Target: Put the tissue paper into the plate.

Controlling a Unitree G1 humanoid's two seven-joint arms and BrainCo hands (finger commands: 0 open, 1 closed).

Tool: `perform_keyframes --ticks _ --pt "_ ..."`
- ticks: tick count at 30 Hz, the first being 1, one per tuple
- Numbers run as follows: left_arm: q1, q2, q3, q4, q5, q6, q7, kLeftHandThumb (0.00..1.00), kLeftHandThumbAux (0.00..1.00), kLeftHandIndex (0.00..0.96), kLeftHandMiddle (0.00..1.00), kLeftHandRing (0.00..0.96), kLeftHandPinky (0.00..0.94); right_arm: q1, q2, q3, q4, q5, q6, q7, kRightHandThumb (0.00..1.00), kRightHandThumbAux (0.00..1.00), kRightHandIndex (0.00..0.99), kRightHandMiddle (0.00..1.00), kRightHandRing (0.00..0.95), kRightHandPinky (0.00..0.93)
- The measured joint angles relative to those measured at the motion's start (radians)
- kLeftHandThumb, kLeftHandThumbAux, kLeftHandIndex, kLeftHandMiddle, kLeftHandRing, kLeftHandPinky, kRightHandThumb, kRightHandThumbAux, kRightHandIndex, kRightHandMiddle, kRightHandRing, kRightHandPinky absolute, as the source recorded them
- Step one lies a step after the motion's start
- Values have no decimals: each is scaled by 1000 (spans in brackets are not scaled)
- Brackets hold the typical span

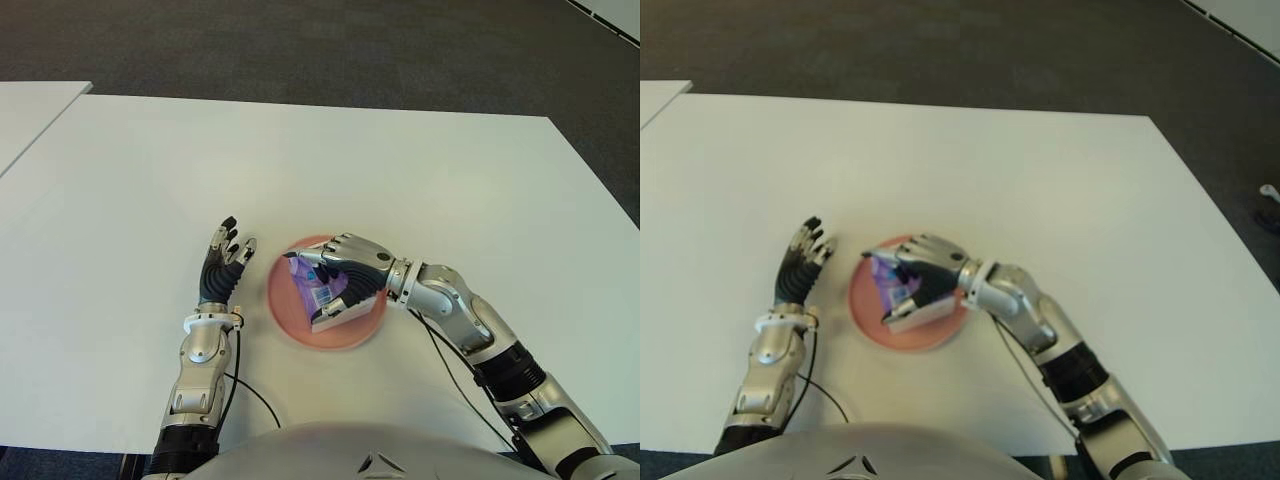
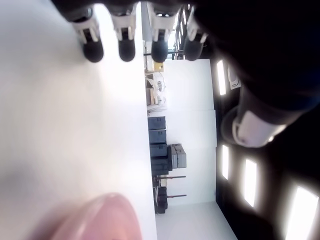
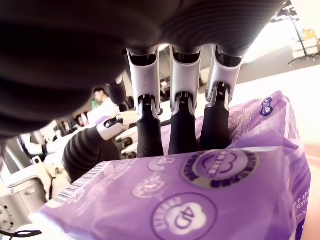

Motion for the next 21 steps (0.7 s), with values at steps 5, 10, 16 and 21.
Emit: perform_keyframes --ticks 5,10,16,21 --pt "0 0 0 1 -2 -4 0 0 555 0 0 0 0 0 -8 0 -8 14 0 19 88 297 0 0 0 0" --pt "0 0 0 3 -3 -7 0 0 554 0 0 0 0 1 -15 0 -13 30 0 35 85 294 0 0 0 0" --pt "0 0 0 4 -1 -7 0 0 558 0 0 0 0 1 -20 0 -13 38 0 36 76 302 0 0 0 0" --pt "0 0 0 4 2 -7 0 0 559 0 0 0 0 1 -20 0 -10 38 0 36 69 303 0 0 0 0"
